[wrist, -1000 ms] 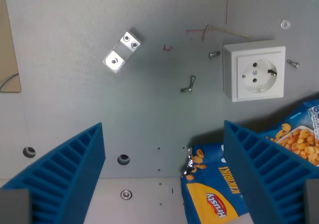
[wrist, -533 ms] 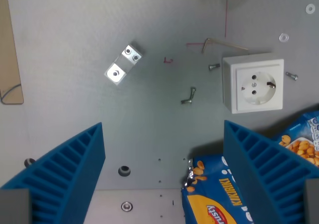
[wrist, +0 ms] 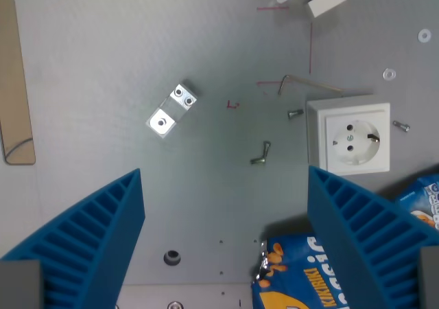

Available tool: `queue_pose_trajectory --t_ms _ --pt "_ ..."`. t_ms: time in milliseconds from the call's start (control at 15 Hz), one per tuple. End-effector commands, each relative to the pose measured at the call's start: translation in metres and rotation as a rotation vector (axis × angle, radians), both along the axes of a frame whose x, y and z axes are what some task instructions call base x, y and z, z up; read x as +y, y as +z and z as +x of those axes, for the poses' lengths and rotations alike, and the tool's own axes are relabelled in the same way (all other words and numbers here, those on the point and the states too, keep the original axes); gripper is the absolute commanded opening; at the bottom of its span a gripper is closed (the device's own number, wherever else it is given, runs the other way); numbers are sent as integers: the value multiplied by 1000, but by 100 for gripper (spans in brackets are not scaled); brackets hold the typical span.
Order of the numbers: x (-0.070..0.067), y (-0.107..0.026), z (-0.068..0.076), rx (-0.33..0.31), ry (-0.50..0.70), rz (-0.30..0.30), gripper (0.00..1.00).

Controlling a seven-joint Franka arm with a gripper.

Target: Rotate around base negative y

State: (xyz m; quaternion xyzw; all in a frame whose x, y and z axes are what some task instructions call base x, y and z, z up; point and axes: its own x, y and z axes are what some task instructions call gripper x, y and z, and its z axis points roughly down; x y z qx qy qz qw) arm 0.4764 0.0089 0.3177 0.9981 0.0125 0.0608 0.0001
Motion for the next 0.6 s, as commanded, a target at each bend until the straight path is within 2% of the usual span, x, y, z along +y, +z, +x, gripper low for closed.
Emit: queue_pose_trajectory --t_ms 67,600 --pt "-1 1 -17 -287 -1 -4 100" --pt "-1 1 -17 -394 -1 -4 100"
